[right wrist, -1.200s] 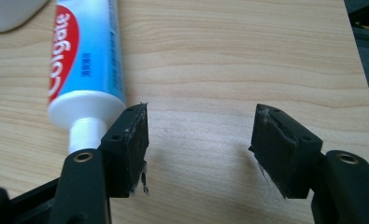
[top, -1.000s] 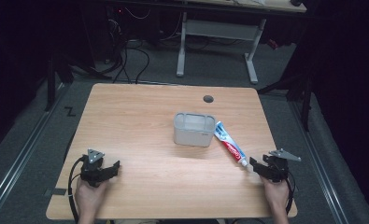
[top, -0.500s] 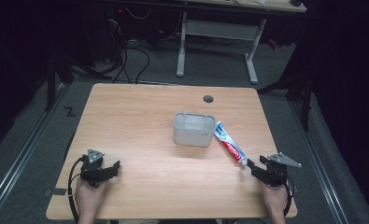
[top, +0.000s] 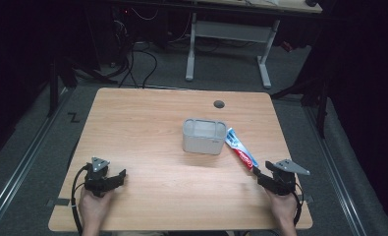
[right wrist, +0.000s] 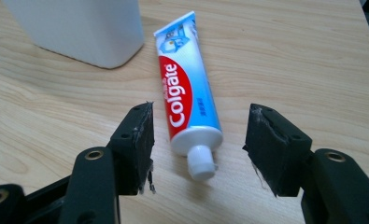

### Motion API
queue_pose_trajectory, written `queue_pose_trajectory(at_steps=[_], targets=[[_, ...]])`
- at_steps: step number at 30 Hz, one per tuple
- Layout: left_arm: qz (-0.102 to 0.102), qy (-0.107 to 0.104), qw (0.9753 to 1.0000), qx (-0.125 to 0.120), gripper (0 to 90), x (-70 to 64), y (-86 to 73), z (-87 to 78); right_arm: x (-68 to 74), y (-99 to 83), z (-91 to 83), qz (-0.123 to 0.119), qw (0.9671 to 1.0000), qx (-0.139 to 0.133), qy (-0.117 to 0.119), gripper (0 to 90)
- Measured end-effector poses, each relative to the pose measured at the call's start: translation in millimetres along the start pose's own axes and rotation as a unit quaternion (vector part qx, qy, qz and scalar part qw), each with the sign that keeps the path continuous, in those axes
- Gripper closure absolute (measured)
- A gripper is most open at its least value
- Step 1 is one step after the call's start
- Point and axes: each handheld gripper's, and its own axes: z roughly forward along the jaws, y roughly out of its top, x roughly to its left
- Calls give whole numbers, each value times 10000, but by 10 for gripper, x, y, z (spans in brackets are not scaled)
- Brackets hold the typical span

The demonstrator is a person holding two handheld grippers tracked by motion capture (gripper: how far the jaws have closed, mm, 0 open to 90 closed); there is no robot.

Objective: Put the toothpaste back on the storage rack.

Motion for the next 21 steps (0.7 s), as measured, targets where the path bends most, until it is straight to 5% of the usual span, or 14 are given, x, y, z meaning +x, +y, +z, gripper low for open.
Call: queue_pose_trajectory(at_steps=[21], targets=[[-31,-33,10000,-13,258,9,0,-1,146,384,222,-456,9986,229,123,420]])
